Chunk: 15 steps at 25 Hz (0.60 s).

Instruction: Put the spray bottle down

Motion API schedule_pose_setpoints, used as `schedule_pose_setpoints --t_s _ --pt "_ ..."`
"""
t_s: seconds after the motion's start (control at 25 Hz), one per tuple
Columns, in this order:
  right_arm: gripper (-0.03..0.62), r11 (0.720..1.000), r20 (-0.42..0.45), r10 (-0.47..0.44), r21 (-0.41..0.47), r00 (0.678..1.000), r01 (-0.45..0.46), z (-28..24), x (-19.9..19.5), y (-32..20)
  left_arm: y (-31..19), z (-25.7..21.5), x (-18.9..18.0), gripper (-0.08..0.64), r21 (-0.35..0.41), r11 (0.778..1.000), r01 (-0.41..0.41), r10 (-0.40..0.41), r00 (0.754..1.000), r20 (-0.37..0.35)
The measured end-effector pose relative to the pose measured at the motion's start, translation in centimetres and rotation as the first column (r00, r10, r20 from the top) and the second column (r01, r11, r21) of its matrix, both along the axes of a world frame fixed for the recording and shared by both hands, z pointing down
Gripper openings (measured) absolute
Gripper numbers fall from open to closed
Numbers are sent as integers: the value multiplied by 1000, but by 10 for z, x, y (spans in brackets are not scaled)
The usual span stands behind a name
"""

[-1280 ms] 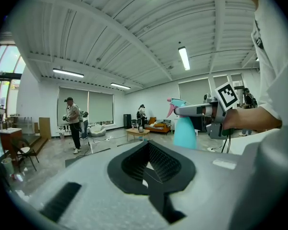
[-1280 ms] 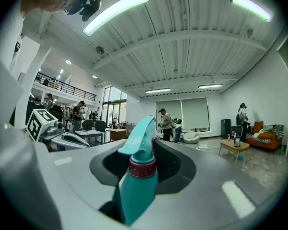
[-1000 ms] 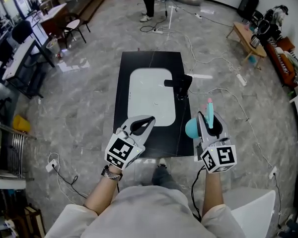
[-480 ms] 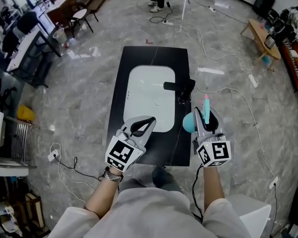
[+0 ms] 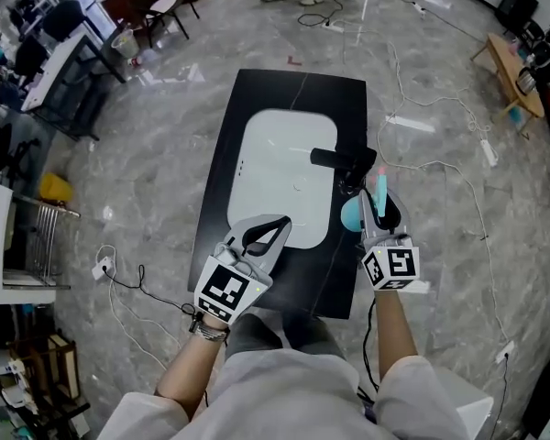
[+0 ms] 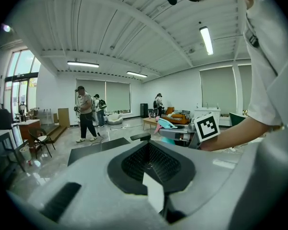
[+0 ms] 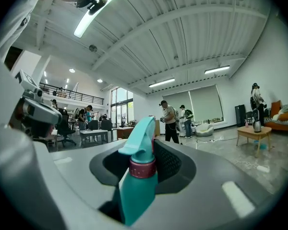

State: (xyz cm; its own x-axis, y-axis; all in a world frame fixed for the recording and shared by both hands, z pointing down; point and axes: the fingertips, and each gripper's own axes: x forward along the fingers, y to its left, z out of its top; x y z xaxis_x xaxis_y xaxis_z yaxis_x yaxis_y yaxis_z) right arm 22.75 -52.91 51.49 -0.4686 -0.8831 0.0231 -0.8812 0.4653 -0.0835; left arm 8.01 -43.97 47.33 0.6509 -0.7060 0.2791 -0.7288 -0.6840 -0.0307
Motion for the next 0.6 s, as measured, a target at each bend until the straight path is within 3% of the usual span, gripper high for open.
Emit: schedule_pose_setpoints --t_s 0.32,0.6 --pt "137 999 -26 30 -15 999 -31 53 3 -23 -8 24 0 6 -33 999 25 -24 1000 9" --pt "133 999 -40 39 4 998 -39 67 -3 -31 -10 41 -3 5 -75 997 34 -32 999 15"
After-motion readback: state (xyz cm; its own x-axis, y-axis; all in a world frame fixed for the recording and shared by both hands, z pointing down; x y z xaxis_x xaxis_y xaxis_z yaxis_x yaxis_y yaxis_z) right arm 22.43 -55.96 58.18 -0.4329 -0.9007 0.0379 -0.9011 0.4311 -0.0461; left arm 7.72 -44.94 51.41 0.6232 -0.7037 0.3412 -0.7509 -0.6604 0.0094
